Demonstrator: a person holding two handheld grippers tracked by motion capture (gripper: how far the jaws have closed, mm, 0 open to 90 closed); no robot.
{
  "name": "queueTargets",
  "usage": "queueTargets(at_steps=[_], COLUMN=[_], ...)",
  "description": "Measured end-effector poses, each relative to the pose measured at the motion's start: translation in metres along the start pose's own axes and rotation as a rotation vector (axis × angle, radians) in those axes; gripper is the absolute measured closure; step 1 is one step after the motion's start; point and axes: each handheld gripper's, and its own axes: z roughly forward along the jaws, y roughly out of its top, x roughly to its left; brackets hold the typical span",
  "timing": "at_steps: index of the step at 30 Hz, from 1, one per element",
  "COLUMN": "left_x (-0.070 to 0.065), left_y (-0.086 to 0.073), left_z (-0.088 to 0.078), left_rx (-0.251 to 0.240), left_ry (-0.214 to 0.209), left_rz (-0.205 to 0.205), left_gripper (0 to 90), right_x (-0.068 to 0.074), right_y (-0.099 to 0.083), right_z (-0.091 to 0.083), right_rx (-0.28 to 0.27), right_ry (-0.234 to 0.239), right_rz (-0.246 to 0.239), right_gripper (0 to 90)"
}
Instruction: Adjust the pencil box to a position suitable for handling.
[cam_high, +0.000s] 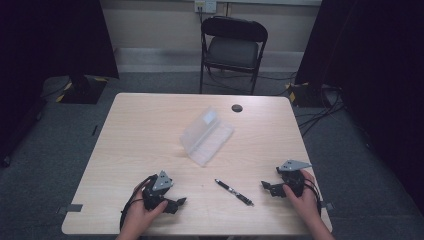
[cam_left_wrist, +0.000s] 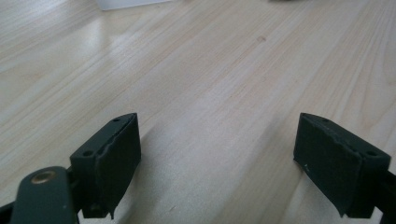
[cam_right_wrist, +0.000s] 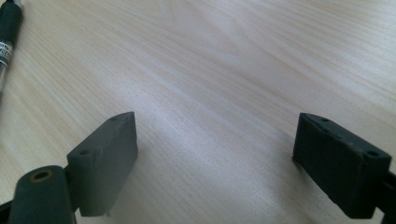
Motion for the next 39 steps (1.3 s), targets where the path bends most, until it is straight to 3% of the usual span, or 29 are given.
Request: queueTargets(at_steps=[17, 22, 24, 26, 30, 31, 35, 39], left_x=[-0.002, -0.003, -0.003, -0.004, -0.003, -0.004, -0.004, -0.005], left_y=[0.001, 0.004, 0.007, 0.009, 0.017, 0.018, 0.026, 0.036], left_z=[0.002, 0.003, 0.003, 0.005, 0.006, 0.007, 0.009, 0.013], left_rx=[0.002, -0.001, 0.018, -0.002, -0.005, -0.004, -0.036, -0.059], left_ry=[0.015, 0.022, 0.025, -0.005, -0.018, -0.025, -0.039, -0.048], left_rz=[-0.014, -0.023, -0.018, -0.045, -0.038, -0.063, -0.080, -0.070], left_gripper=[12.9, 16.9, 18.3, 21.1, 21.1, 21.1, 22.1, 26.2], right_x=[0.000, 0.000, 0.000, 0.000, 0.000, 0.000, 0.000, 0.000], right_y=[0.000, 0.000, 0.000, 0.000, 0.000, 0.000, 0.000, 0.000], right_z=[0.000, 0.000, 0.000, 0.000, 0.000, 0.000, 0.000, 0.000], right_rx=[0.000, 0.000, 0.000, 0.000, 0.000, 0.000, 0.000, 0.000], right_ry=[0.001, 0.000, 0.000, 0.001, 0.000, 0.000, 0.000, 0.000], right_rz=[0.000, 0.000, 0.001, 0.000, 0.000, 0.000, 0.000, -0.001], right_gripper=[13.2, 13.1, 13.2, 13.2, 13.1, 13.1, 13.2, 13.2])
